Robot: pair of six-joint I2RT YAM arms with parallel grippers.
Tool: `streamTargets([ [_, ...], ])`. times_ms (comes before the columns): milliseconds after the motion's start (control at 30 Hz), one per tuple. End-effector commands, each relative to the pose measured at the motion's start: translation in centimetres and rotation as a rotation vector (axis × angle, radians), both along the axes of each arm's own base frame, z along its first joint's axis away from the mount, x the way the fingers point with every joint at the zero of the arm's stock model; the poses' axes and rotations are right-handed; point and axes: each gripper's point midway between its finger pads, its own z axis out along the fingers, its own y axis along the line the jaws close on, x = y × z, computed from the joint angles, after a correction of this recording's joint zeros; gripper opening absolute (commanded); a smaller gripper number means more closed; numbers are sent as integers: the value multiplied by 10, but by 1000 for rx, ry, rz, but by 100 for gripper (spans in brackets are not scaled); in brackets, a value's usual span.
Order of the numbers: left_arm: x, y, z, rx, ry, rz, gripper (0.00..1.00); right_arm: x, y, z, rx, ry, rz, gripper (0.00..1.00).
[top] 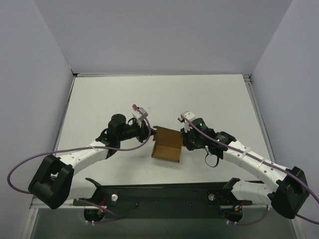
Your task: Fold the paper box
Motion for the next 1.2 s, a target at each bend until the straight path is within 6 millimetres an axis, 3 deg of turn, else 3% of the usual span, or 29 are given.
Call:
streamTargets([
  [0, 14, -8, -4, 16, -38, 151, 0, 42, -7, 7, -3, -155, -239, 0],
  [100, 23, -10, -8, 11, -57, 242, 0, 56, -10, -3, -24, -205, -343, 0],
  [200, 31, -10, -10, -8, -72, 318, 0, 70, 0, -3, -24, -266, -393, 0],
  [367, 41, -10, -15, -21, -97, 422, 0, 76, 14, -8, -45, -328, -467, 0],
  [600, 50, -22, -16, -118, -94, 495, 0, 88, 14, -15, -45, -387, -591, 0],
  [867, 40, -46, -22, -161, -96, 508, 0, 89, 16, -26, 11, -370, -657, 0],
  [1167, 28, -50, -35, -172, -51, 516, 0, 77, 7, -40, 33, -334, -702, 0],
])
